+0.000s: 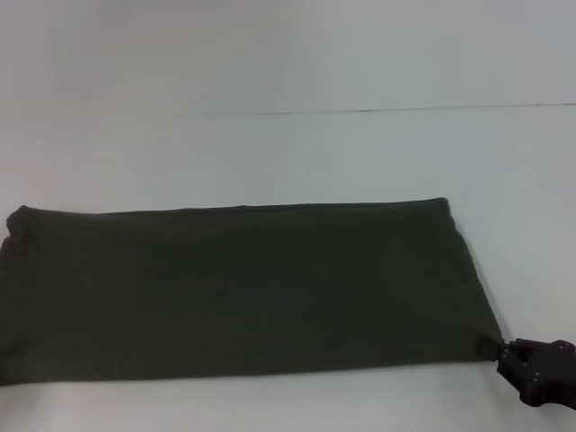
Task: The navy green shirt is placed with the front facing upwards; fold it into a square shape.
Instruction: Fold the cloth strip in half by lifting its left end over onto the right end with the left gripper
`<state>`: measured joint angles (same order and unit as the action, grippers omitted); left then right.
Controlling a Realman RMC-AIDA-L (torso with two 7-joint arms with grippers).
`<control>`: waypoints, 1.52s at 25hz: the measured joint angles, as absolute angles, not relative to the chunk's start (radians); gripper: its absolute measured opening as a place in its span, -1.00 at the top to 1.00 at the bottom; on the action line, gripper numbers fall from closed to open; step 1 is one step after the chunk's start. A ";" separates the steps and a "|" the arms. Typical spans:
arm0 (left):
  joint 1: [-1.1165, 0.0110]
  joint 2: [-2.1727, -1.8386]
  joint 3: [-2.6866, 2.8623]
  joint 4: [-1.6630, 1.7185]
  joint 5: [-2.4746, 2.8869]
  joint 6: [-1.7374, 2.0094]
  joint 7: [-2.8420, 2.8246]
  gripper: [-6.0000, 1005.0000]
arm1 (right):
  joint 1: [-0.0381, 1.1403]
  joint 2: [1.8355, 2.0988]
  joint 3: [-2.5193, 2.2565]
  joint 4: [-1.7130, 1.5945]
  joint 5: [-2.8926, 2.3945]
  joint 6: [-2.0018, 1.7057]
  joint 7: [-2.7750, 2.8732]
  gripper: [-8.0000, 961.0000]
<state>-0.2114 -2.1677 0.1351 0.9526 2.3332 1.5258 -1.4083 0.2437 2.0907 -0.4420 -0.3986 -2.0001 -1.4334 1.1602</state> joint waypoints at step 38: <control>-0.406 -2.131 0.132 0.855 2.228 1.510 -1.671 -0.43 | 0.445 2.085 -0.361 -0.424 -2.007 -1.511 1.134 -0.61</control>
